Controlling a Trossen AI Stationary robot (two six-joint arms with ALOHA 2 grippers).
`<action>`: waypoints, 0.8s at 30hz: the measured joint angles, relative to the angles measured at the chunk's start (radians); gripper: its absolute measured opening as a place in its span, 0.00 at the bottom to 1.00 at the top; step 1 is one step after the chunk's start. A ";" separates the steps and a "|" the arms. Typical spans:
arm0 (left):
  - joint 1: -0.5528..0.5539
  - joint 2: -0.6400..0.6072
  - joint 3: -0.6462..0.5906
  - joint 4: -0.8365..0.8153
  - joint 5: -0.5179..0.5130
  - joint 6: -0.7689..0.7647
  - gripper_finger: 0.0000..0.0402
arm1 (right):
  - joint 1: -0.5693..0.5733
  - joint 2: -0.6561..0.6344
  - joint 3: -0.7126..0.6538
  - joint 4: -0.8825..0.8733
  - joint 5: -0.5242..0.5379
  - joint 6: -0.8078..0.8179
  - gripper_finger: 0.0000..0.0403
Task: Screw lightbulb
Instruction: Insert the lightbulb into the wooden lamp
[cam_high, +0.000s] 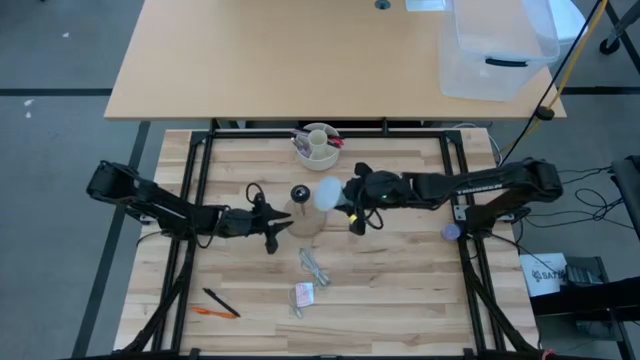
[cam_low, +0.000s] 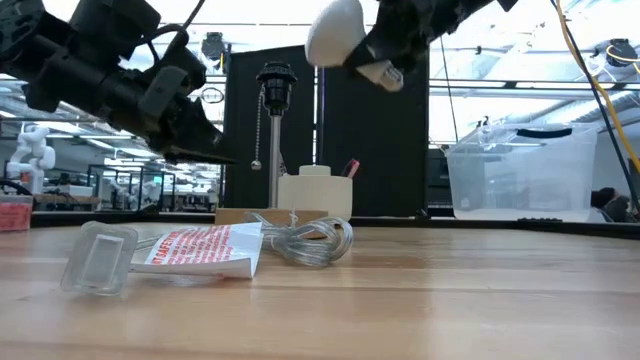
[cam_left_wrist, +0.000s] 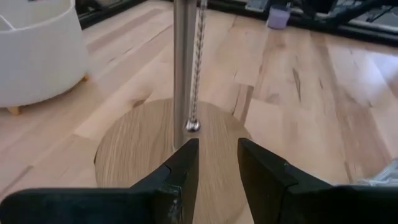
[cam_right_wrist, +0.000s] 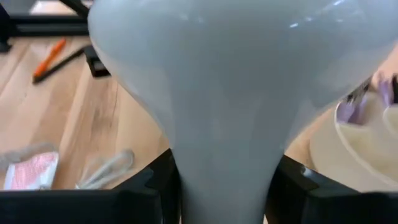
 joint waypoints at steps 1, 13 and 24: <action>0.000 -0.013 0.000 -0.002 0.000 0.000 0.29 | 0.002 -0.005 0.000 0.013 0.000 -0.009 0.39; -0.018 -0.399 0.000 -0.160 0.003 0.019 0.29 | 0.008 -0.002 0.000 0.314 -0.024 -0.145 0.39; -0.012 -0.558 0.011 0.061 -0.127 0.246 0.29 | -0.020 0.084 0.001 0.622 -0.131 -0.221 0.39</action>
